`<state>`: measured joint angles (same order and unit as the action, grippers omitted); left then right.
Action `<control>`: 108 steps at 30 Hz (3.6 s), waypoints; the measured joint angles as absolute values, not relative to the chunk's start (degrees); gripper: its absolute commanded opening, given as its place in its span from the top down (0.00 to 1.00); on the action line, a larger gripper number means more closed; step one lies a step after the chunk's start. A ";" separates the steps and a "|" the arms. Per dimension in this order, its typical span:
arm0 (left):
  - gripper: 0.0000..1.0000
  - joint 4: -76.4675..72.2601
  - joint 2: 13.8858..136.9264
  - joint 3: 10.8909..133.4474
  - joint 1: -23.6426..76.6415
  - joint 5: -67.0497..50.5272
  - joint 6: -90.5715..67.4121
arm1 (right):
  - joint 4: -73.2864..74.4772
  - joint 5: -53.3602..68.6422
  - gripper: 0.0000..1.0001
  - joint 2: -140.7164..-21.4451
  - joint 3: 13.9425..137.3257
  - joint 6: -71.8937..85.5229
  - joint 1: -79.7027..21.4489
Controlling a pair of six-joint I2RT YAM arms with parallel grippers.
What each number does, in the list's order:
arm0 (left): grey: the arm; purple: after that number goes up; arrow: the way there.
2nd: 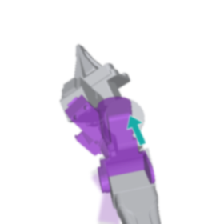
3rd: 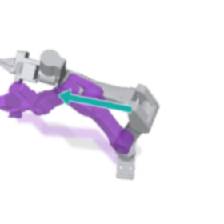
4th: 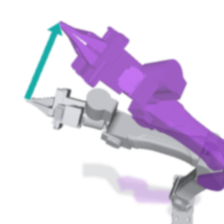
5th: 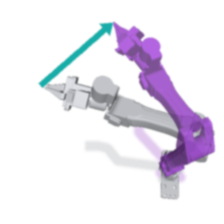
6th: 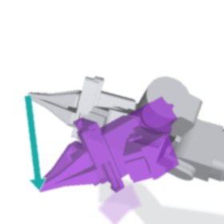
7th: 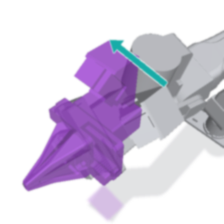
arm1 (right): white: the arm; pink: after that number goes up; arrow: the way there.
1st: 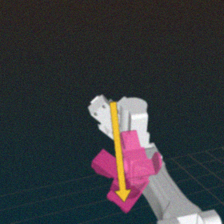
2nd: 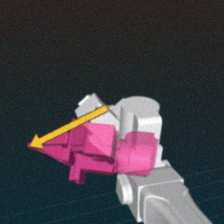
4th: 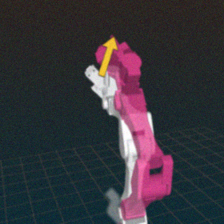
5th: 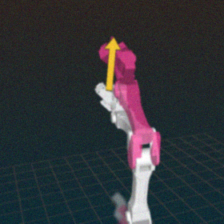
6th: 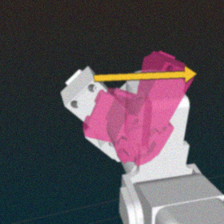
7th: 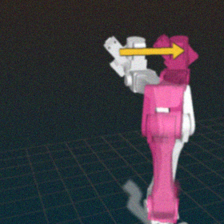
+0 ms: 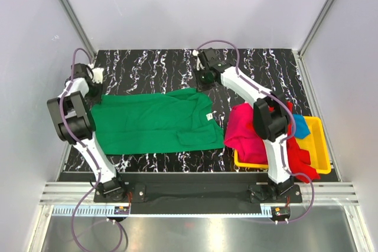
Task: Fold and stack the t-shirts
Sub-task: Fold the tshirt
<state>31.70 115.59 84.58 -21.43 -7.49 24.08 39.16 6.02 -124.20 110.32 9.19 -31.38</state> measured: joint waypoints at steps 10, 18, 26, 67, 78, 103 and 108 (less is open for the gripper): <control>0.98 32.25 104.40 69.28 -21.89 -8.25 28.40 | 31.44 6.13 1.00 -114.76 88.84 13.69 -32.01; 0.25 37.58 102.13 68.97 -22.48 -10.44 34.15 | 29.74 6.83 1.00 -114.56 85.41 14.68 -33.98; 0.30 36.32 102.28 78.52 -22.96 -10.39 31.07 | 28.95 7.14 1.00 -114.56 85.41 14.66 -34.20; 1.00 33.26 92.75 80.49 -26.76 -12.16 30.74 | 28.97 -1.89 1.00 -103.57 86.87 13.56 -32.21; 1.00 32.91 89.12 60.12 -30.11 -9.69 37.93 | 22.15 3.14 1.00 -96.82 65.21 20.95 -33.67; 1.00 33.36 90.45 65.41 -31.05 -8.97 41.12 | 27.83 4.67 0.47 -100.68 69.89 22.92 -34.50; 1.00 35.14 90.48 62.13 -31.05 -9.30 42.02 | 33.15 7.57 0.33 -100.71 68.45 21.69 -34.48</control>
<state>35.14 90.48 62.13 -31.05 -9.30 42.02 33.15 7.57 -100.71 68.45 21.69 -34.48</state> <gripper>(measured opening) 0.013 0.664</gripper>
